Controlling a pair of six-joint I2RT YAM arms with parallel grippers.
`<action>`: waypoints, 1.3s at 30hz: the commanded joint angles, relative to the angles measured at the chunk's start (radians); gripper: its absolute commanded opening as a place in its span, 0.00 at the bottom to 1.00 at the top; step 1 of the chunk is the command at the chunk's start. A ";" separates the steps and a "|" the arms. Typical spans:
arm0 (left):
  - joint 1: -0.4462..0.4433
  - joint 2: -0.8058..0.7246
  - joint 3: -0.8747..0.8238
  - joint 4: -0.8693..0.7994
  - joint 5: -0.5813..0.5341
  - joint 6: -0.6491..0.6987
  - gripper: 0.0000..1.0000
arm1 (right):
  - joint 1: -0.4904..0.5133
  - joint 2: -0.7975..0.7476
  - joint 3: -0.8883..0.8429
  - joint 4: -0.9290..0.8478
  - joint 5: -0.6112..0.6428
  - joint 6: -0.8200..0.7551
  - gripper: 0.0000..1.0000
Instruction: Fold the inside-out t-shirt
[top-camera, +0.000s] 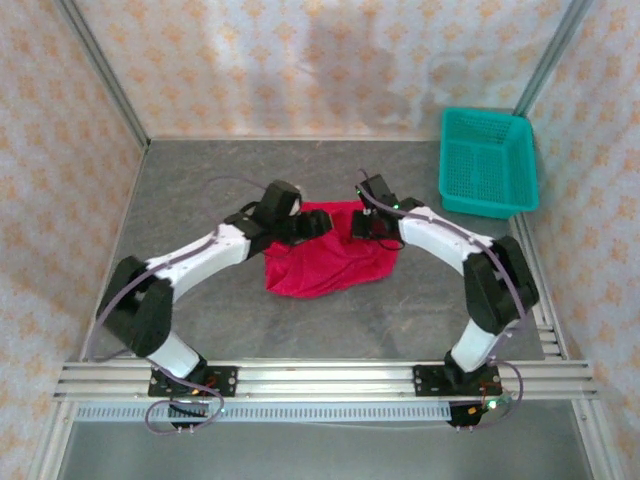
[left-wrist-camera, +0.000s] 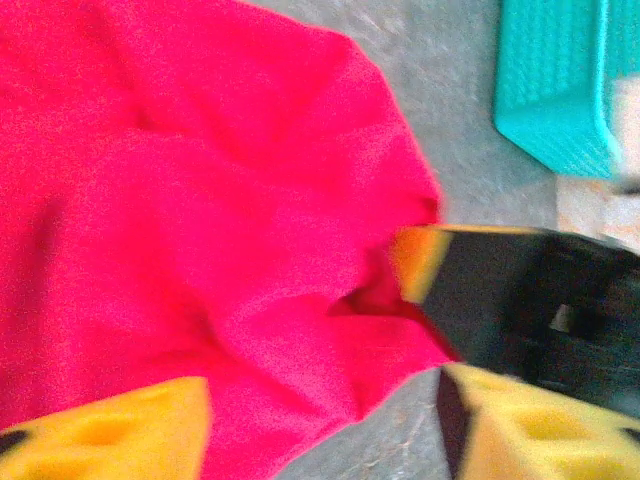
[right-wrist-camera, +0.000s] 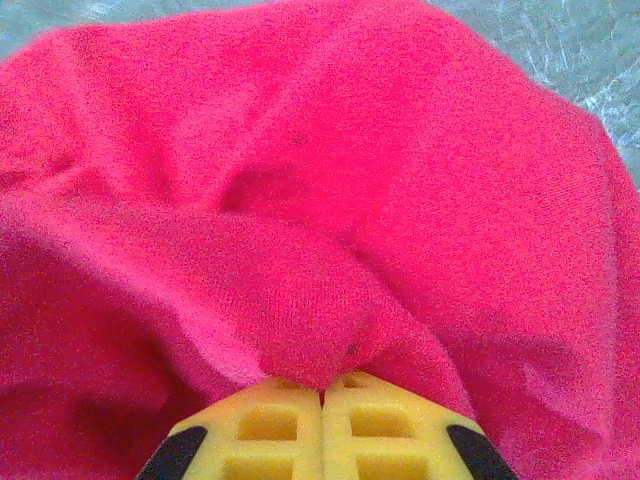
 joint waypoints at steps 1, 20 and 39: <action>0.070 -0.114 -0.068 -0.200 -0.087 0.059 0.73 | 0.001 -0.147 0.096 -0.146 -0.108 0.033 0.00; 0.134 0.042 -0.234 -0.002 -0.042 0.041 0.00 | -0.210 -0.387 0.064 0.104 -0.660 0.379 0.00; 0.372 -0.087 0.845 -0.567 -0.049 0.241 0.00 | -0.360 -0.574 0.185 -0.187 -0.402 0.300 0.00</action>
